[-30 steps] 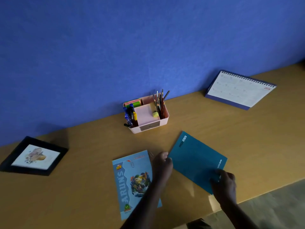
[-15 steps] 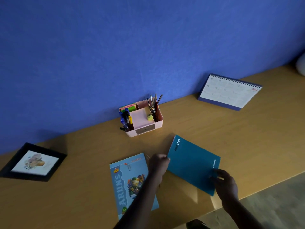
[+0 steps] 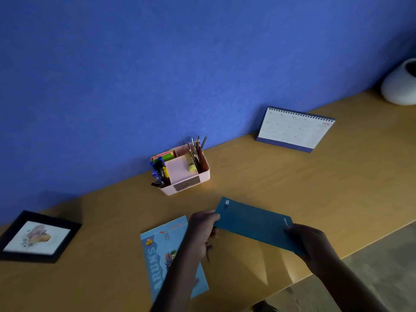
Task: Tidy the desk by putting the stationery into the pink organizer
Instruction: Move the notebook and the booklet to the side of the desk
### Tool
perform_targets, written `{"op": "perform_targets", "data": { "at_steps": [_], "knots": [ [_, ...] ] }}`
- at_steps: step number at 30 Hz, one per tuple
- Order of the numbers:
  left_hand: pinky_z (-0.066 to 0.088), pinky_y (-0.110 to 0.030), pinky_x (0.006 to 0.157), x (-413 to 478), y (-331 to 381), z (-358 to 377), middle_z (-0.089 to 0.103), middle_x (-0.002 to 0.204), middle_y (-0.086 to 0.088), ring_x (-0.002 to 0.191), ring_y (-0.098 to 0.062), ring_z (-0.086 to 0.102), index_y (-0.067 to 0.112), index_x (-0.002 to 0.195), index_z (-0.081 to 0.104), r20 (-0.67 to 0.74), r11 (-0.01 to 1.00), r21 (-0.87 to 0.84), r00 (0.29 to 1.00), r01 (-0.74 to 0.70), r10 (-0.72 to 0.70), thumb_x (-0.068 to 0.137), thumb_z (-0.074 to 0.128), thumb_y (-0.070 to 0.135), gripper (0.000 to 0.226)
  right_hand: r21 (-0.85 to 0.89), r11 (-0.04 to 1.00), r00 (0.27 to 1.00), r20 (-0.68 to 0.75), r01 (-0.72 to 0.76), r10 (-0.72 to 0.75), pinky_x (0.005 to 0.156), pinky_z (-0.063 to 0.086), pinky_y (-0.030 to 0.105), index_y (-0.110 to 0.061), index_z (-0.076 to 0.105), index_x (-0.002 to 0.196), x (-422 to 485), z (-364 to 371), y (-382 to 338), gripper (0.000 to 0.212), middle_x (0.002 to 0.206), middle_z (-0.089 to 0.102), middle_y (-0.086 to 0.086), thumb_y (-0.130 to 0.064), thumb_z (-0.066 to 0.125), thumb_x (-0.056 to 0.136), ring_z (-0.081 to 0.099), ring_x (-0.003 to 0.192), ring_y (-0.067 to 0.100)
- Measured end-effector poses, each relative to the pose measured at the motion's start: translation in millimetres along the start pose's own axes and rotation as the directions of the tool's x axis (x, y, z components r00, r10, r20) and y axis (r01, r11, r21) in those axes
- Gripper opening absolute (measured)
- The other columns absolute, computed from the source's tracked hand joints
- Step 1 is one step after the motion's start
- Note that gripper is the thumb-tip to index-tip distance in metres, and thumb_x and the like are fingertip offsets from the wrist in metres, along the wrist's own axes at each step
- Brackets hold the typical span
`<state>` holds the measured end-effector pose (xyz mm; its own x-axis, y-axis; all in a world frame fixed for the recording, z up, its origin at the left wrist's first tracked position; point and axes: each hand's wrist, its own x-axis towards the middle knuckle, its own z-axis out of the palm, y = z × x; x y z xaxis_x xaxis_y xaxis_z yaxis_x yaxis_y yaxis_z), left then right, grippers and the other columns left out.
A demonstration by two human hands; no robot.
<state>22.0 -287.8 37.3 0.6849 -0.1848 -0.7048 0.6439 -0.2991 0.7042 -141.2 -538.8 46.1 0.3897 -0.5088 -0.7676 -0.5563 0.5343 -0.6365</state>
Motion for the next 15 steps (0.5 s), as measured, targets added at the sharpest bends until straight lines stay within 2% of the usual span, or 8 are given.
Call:
{"op": "perform_targets", "data": {
  "at_steps": [2,5,10,15],
  "knots": [
    [0.056,-0.027,0.061,-1,8,5,0.078,0.102,-0.002,0.080,-0.018,0.068,0.016,0.136,0.071,0.057,0.998,0.046,0.997,-0.049,0.046,0.105,0.062,0.016,0.032,0.018,1.000,1.000,0.010,0.011,-0.011,0.085,0.058,0.048,-0.006,0.068,0.124,-5,-6,-6,0.025,0.115,0.074,0.021,-0.006,0.069,0.099,0.070,0.110,0.041],
    [0.062,-0.029,0.069,3,17,21,0.077,0.117,-0.001,0.103,-0.022,0.074,0.019,0.140,0.068,0.064,0.992,0.060,0.992,-0.116,0.112,0.104,0.067,0.020,0.036,0.065,0.997,0.999,0.006,0.039,-0.039,0.081,0.058,0.046,-0.011,0.063,0.127,-10,-20,-12,0.028,0.119,0.074,0.018,-0.005,0.069,0.099,0.070,0.112,0.037],
    [0.065,-0.031,0.069,19,36,74,0.080,0.108,-0.001,0.098,-0.018,0.078,0.012,0.128,0.076,0.004,0.983,0.041,0.984,-0.177,0.177,0.096,0.080,0.017,0.033,0.188,0.981,0.998,-0.063,0.043,-0.032,0.078,0.056,0.046,-0.006,0.061,0.123,-4,-49,-19,0.025,0.120,0.072,0.020,-0.002,0.067,0.100,0.068,0.113,0.038],
    [0.067,-0.036,0.081,45,53,137,0.081,0.109,-0.005,0.101,-0.019,0.079,0.008,0.132,0.073,0.104,0.985,-0.031,0.980,-0.167,0.170,0.096,0.078,0.009,0.036,0.310,0.948,0.987,-0.161,0.076,-0.026,0.084,0.057,0.046,-0.007,0.060,0.125,13,-80,-25,0.026,0.121,0.072,0.017,-0.001,0.067,0.100,0.068,0.115,0.035]
  ]
}}
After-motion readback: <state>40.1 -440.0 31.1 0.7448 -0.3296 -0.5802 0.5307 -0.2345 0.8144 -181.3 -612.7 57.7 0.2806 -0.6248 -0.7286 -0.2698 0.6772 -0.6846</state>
